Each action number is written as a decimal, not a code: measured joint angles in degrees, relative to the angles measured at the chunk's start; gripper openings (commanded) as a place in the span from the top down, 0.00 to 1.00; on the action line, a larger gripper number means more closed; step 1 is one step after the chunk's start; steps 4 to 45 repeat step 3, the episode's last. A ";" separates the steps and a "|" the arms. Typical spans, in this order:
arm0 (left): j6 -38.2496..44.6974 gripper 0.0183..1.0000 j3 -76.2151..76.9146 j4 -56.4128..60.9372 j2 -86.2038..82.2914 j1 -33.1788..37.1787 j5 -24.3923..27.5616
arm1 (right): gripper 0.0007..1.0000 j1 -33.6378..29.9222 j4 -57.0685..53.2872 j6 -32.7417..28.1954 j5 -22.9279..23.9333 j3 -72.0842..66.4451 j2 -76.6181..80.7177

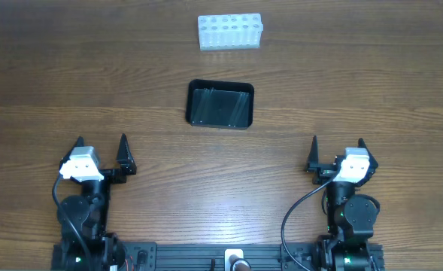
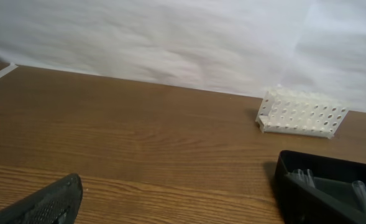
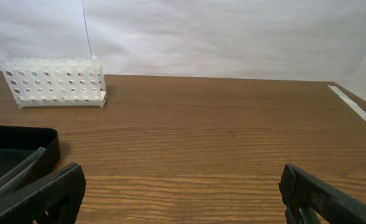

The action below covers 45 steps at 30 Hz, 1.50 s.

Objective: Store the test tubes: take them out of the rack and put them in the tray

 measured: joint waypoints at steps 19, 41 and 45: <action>0.00 0.00 0.00 0.00 0.00 0.00 0.00 | 0.01 0.00 0.00 0.02 0.00 0.00 0.00; 0.00 0.00 0.00 0.00 0.00 0.00 0.00 | 0.01 0.00 0.00 0.02 0.00 0.00 0.00; 0.00 0.00 0.00 0.00 0.00 0.00 0.00 | 0.01 0.00 0.00 0.02 0.00 0.00 0.00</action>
